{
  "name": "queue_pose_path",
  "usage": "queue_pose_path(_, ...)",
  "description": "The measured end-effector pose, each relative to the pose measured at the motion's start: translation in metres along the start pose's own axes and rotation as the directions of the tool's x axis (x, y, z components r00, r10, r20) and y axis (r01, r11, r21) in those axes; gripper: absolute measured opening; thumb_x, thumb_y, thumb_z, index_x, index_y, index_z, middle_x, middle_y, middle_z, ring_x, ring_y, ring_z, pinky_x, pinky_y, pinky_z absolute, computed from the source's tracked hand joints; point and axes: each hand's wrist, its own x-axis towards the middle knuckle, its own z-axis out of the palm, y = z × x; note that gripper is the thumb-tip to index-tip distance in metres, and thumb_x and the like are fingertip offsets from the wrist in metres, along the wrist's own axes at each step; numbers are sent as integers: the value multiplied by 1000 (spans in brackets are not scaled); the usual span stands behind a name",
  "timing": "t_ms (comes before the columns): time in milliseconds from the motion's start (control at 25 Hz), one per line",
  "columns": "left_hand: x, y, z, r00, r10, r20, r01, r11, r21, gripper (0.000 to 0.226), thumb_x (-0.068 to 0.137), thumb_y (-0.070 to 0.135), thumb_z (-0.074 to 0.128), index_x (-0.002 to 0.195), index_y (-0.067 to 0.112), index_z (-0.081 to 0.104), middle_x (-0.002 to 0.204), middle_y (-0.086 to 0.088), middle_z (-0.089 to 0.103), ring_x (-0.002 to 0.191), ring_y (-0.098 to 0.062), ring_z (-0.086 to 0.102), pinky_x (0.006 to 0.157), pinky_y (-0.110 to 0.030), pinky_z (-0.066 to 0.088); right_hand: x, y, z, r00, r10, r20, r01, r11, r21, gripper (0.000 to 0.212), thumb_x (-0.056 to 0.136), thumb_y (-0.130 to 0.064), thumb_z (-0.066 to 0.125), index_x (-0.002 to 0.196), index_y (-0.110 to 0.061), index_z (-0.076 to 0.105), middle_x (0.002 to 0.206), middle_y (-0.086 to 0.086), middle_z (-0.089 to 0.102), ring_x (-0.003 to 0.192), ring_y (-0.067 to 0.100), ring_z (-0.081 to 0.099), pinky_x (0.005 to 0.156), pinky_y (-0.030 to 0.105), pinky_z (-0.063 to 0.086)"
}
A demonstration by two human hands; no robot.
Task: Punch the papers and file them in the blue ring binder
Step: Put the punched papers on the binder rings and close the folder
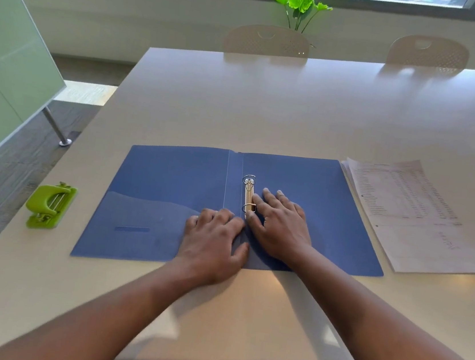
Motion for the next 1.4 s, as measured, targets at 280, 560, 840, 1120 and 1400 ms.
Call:
queue_pose_path(280, 55, -20, 0, 986, 35, -165, -75, 968, -241, 45, 88, 40, 66, 125, 16, 59, 130, -3, 61, 123, -25, 54, 104, -36, 40, -11, 0, 0, 1000, -21, 0, 21, 1000, -7, 58, 105, -57, 23, 157, -33, 34, 167, -1, 29, 156, 24, 18, 122, 43, 16)
queue_pose_path(560, 63, -24, 14, 997, 40, -68, -51, 986, -158, 67, 92, 54, 46, 148, 16, 47, 161, -6, 38, 154, -21, 24, 124, -40, 18, -7, -2, -4, 995, -13, -104, 12, 1000, -14, 43, 100, -50, 40, 121, -28, 70, 141, 0, 64, 136, 27, 53, 109, 40, 43)
queue_pose_path(840, 62, -24, 15, 996, 15, -84, -29, 986, -164, 75, 88, 58, 40, 150, 15, 46, 161, -5, 40, 153, -19, 26, 123, -38, 20, -10, -2, 1, 974, -24, -225, 22, 1000, -12, 37, 99, -48, 44, 82, -22, 62, 98, -4, 75, 99, 23, 69, 89, 34, 47)
queue_pose_path(1120, 64, -26, 19, 996, 12, -92, -27, 986, -164, 69, 93, 53, 45, 150, 14, 46, 161, -6, 39, 153, -20, 26, 124, -39, 21, -11, -2, 0, 979, 19, -205, 0, 996, 93, 42, 100, -47, 49, 124, -16, 63, 117, 9, 74, 120, 33, 62, 99, 43, 44)
queue_pose_path(1400, 63, -23, 17, 998, 13, -64, -25, 981, -191, 71, 91, 50, 39, 151, 13, 45, 162, -7, 38, 153, -20, 25, 125, -39, 21, -10, 1, -1, 984, 58, -168, -29, 985, 169, 63, 98, -49, 49, 153, -21, 40, 128, 9, 70, 122, 32, 60, 102, 43, 42)
